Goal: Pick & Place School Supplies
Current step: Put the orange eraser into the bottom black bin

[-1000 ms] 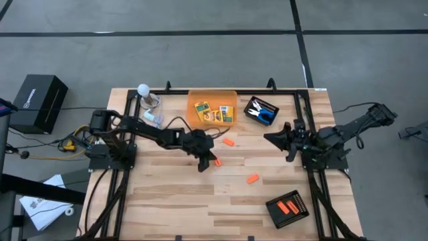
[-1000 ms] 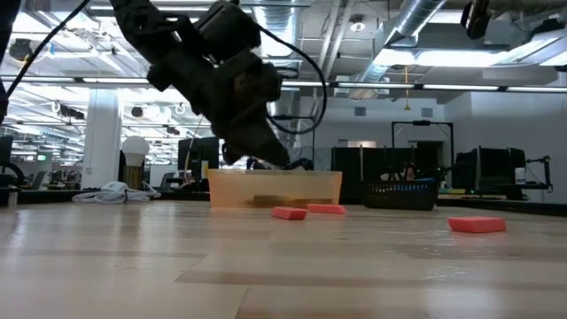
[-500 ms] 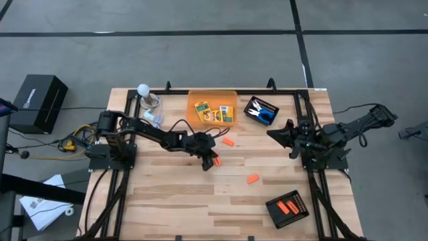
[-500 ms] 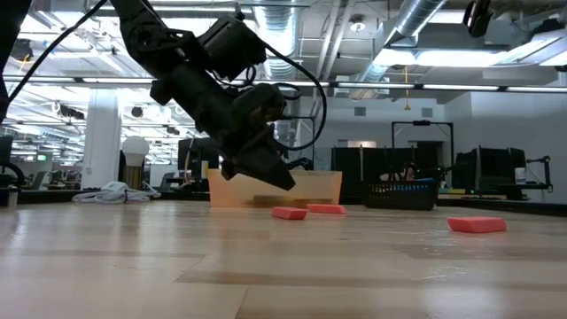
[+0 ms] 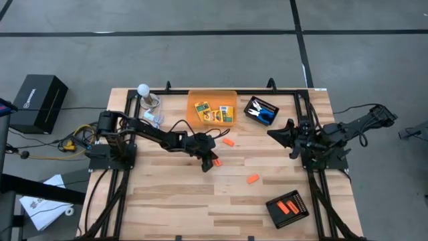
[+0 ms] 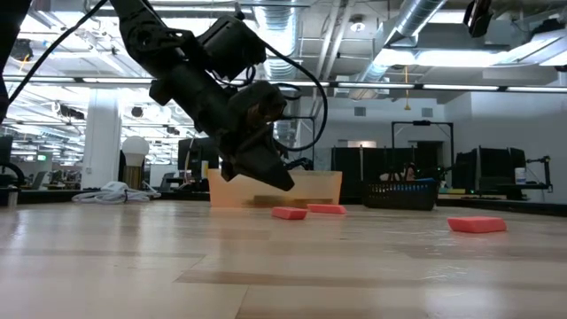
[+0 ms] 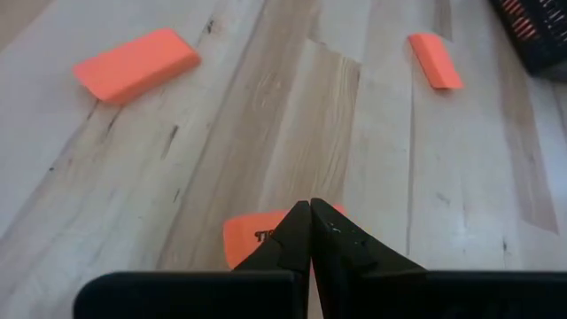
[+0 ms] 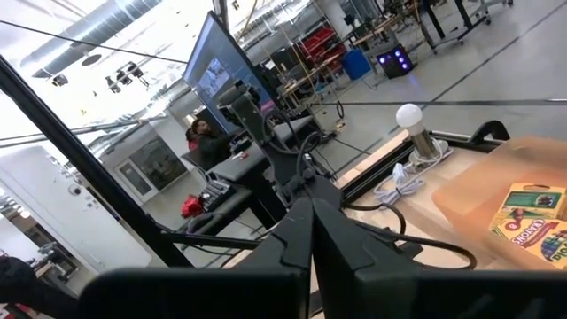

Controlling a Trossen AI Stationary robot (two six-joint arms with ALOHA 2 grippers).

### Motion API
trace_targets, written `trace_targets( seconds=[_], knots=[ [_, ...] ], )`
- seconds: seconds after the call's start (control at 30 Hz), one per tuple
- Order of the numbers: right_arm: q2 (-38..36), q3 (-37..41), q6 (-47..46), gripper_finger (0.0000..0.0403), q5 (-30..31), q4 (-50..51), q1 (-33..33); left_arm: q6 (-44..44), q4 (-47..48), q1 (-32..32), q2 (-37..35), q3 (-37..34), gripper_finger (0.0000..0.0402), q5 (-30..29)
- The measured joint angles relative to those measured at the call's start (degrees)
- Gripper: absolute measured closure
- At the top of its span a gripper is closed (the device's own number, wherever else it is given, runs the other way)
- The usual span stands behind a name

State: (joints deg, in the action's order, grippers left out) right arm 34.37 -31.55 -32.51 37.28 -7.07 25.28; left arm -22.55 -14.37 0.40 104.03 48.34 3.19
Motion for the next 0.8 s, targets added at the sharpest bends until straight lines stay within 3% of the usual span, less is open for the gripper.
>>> trace_targets(
  seconds=[0.27,0.8],
  knots=[
    [0.0,0.0,0.0,0.0403,0.0,0.0,0.0,-0.7,-0.5,0.0,3.3,0.0,0.0401,1.6],
    [0.0,0.0,0.0,0.0403,0.0,0.2,0.0,-0.4,1.4,-1.4,3.0,-0.2,0.0401,4.3]
  ],
)
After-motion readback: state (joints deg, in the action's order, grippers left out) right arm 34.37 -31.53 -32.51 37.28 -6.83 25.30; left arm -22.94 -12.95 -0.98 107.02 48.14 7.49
